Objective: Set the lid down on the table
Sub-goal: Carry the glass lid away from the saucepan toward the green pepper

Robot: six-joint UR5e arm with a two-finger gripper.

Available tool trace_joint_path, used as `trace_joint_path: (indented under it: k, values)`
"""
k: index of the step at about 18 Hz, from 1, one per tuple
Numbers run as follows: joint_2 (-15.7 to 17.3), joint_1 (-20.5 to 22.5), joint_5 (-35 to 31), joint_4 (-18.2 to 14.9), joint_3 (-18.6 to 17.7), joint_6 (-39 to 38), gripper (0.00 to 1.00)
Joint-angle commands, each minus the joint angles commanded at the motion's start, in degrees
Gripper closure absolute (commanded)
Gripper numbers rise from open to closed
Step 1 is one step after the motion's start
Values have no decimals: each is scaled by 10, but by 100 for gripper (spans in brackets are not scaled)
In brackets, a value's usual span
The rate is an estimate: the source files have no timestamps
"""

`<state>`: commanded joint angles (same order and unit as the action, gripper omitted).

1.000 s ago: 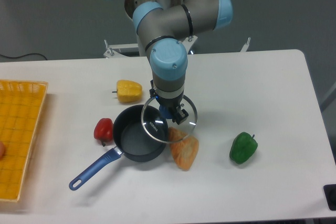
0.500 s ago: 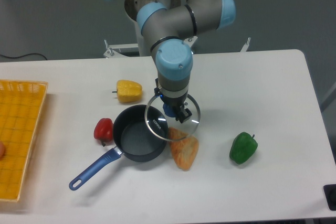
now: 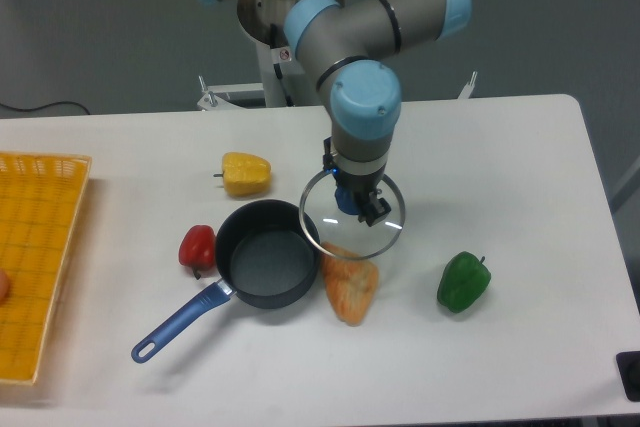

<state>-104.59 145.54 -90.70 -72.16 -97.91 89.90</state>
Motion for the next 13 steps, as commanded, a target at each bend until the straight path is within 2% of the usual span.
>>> trace_joint_path:
  k: [3, 5, 13]
  values:
    - [-1, 11, 0, 1, -2, 14, 45]
    - [-2, 18, -1, 1, -4, 25, 51]
    - [-6, 52, -1, 20, -10, 62, 51]
